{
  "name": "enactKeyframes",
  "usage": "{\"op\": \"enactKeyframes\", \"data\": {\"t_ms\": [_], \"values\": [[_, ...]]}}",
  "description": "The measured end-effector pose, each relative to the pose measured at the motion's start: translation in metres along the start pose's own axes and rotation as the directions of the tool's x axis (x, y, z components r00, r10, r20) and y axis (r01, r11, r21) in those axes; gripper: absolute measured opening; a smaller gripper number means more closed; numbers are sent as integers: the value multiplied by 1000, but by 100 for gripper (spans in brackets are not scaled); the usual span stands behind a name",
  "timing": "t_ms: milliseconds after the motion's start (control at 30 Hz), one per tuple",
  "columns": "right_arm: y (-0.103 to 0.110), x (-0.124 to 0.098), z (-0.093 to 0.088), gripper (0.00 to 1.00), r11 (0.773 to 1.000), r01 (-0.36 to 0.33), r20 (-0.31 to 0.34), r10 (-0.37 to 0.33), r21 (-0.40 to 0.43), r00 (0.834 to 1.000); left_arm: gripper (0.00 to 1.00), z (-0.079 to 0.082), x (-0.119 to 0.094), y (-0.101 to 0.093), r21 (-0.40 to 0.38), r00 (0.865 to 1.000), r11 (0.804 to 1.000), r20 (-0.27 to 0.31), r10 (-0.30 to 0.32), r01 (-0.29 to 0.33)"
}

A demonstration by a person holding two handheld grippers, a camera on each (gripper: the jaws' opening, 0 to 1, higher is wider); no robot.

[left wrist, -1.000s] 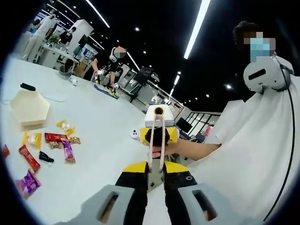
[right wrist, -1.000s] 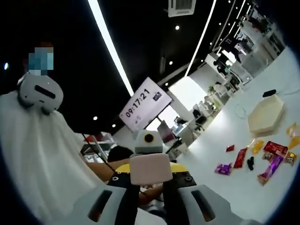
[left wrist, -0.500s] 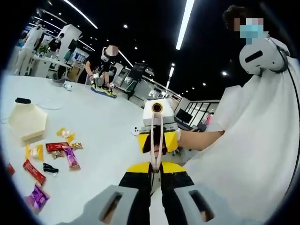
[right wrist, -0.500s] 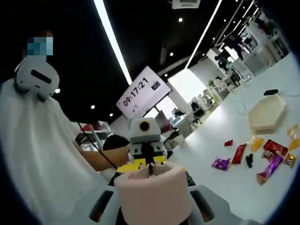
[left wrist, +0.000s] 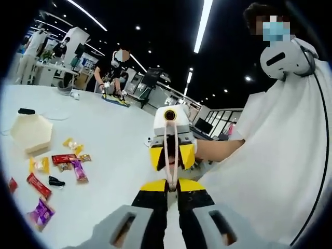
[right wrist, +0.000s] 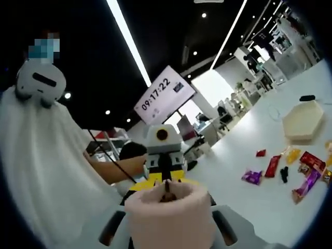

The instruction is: Place the target food into the container with the food tongs after gripping and lifting it, then release it inside without dropping or visibly crushing the food.

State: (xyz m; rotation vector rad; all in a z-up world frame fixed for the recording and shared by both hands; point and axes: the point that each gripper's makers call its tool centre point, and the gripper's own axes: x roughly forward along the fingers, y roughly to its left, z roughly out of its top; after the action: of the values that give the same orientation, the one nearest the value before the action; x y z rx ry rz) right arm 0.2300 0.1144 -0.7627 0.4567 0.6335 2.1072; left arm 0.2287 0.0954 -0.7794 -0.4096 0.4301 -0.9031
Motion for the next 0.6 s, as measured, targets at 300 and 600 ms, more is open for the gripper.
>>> {"op": "enactKeyframes", "data": {"t_ms": [300, 600], "values": [[7, 0, -6, 15, 1000, -26, -20, 26, -4, 999, 2, -2, 12, -6, -7, 1000, 1000, -13, -18, 18], [5, -13, -7, 15, 1000, 20, -11, -20, -11, 1000, 2, -1, 23, -3, -22, 995, 997, -69, -75, 74]]}}
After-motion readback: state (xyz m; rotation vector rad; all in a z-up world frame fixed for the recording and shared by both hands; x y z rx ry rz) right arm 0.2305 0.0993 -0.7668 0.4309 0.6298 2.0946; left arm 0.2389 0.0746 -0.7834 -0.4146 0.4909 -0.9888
